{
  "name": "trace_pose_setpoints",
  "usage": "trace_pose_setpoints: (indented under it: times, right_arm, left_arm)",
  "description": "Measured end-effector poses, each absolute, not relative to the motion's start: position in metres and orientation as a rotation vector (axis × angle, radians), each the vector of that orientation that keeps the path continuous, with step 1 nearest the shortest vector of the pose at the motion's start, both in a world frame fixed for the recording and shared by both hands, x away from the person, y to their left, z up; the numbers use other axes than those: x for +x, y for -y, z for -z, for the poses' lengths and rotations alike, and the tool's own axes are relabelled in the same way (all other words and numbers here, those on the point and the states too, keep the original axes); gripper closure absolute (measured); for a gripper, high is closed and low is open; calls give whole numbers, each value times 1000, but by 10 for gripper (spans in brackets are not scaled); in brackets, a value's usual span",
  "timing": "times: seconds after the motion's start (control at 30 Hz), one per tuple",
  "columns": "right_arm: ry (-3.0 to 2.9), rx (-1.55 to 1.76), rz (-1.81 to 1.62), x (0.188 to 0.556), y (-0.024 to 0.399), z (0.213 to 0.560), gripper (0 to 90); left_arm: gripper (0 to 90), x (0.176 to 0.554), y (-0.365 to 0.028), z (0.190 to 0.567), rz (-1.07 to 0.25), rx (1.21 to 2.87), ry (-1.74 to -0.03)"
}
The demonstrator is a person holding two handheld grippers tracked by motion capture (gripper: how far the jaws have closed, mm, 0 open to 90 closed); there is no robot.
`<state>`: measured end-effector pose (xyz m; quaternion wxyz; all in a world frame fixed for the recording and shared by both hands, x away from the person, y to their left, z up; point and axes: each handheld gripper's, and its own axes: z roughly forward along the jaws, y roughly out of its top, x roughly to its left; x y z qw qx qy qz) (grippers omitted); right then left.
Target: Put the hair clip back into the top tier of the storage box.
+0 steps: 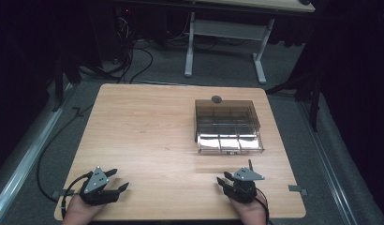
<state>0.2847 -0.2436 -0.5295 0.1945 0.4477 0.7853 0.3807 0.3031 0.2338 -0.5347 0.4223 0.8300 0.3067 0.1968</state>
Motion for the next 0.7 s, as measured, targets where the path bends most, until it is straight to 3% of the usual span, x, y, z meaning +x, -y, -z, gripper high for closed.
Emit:
trace_pose_setpoints:
  times: [0.7]
  right_arm:
    - [-2187,1268,-1118,284,247,527,637]
  left_arm:
    - [316,303,-234,535,-494,2079,-770]
